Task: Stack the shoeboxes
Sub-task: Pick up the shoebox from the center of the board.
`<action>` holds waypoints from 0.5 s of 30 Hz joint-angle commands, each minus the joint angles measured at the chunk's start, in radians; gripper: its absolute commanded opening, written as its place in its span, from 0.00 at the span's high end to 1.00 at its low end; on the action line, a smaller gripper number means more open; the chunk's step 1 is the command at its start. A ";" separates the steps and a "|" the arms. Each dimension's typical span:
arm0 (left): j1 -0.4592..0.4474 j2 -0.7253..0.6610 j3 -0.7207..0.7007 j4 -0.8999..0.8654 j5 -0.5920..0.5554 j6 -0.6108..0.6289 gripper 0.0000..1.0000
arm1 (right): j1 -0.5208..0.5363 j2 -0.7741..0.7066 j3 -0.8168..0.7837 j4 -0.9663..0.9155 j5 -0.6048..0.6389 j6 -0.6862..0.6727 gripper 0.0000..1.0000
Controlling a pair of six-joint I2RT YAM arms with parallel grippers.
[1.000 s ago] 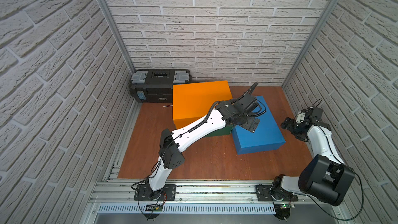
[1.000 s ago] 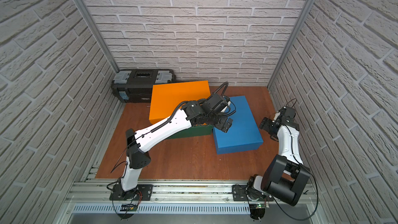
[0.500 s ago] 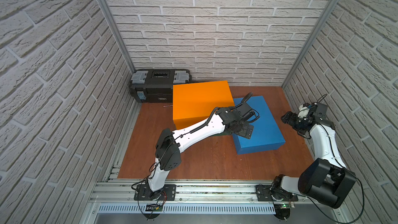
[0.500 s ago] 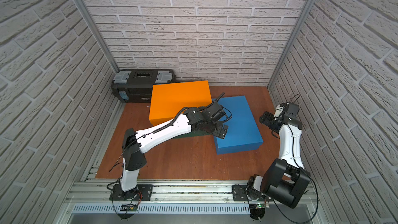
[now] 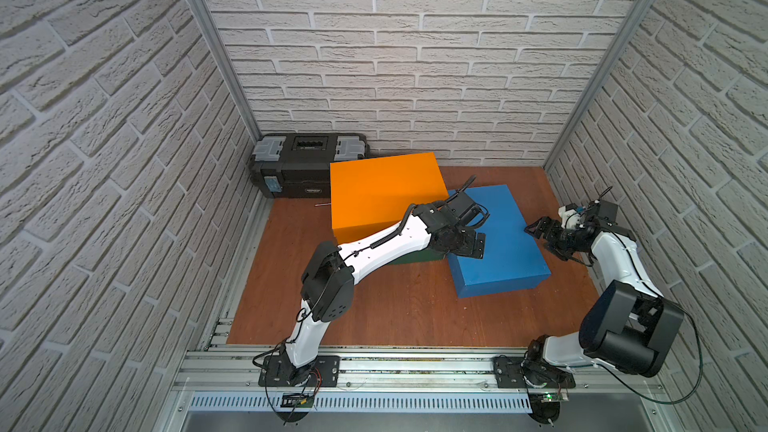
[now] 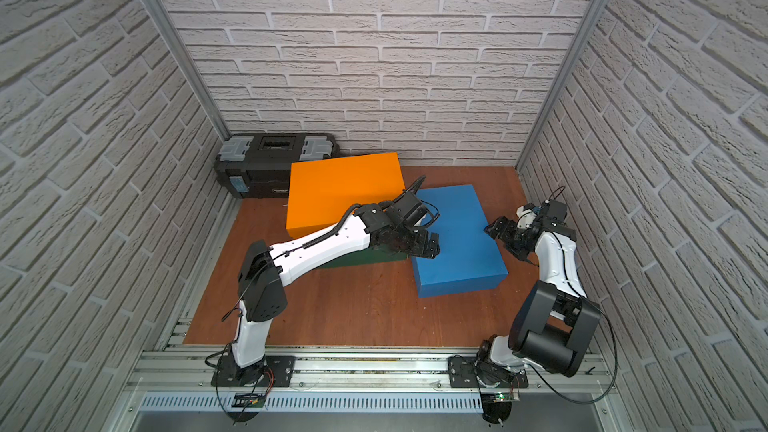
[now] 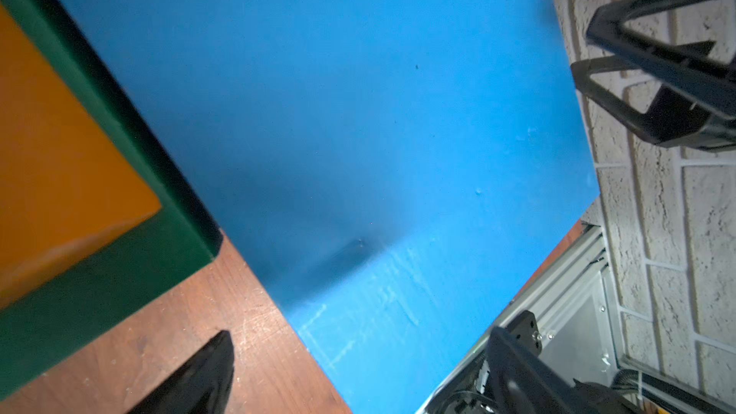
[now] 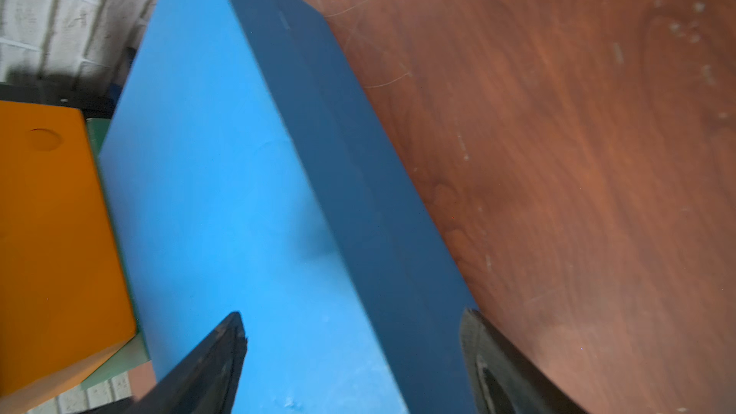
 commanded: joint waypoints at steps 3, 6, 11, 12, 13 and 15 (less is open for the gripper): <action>0.003 0.048 0.048 -0.005 0.055 -0.013 0.02 | 0.004 -0.059 -0.015 0.024 -0.028 0.006 0.13; -0.006 0.058 0.067 -0.025 0.073 -0.011 0.02 | 0.004 -0.033 -0.009 0.031 -0.028 0.015 0.13; -0.009 0.089 0.087 -0.046 0.104 -0.013 0.02 | 0.004 -0.003 -0.019 0.069 -0.007 0.025 0.13; -0.009 0.096 0.101 -0.051 0.109 -0.013 0.02 | 0.005 0.009 -0.025 0.083 -0.019 0.029 0.13; -0.009 0.110 0.117 -0.060 0.115 -0.013 0.02 | 0.004 0.021 -0.032 0.097 -0.035 0.034 0.13; -0.011 0.135 0.151 -0.076 0.127 -0.007 0.02 | 0.004 0.041 -0.044 0.111 -0.049 0.043 0.13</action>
